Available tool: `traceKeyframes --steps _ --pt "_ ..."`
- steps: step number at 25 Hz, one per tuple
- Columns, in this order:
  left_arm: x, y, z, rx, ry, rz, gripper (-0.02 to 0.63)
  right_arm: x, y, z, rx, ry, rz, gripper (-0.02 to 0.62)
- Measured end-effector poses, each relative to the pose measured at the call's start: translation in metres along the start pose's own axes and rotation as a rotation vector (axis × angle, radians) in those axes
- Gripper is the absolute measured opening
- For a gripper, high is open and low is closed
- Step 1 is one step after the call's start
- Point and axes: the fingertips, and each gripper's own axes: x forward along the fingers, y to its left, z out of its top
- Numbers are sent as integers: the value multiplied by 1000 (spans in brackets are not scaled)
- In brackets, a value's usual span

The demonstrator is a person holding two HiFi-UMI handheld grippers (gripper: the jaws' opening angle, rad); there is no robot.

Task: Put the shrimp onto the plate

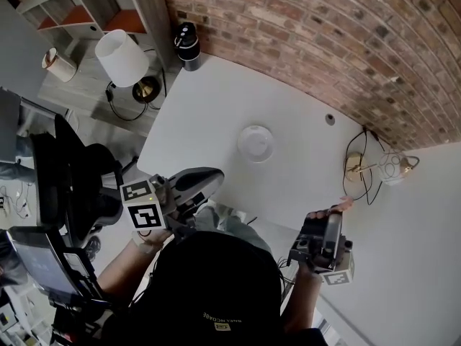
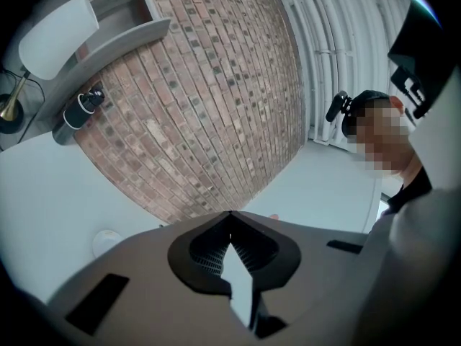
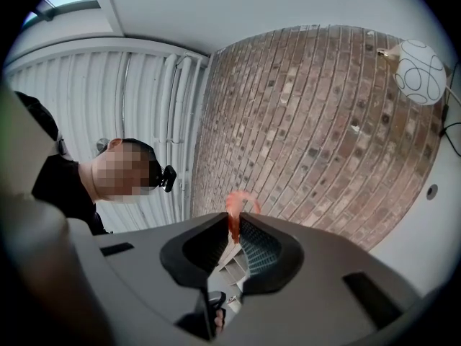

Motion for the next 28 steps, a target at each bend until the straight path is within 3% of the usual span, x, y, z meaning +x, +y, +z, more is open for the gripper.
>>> traceKeyframes --steps 11,19,28 --pt "3 2 7 15 -44 57 3 19 -28 4 33 41 37 49" --pt "1 5 6 14 -63 93 3 48 -36 -18 24 168 20 49" --pt "-17 4 -3 4 -111 166 3 43 -87 -61 -47 411 -16 49"
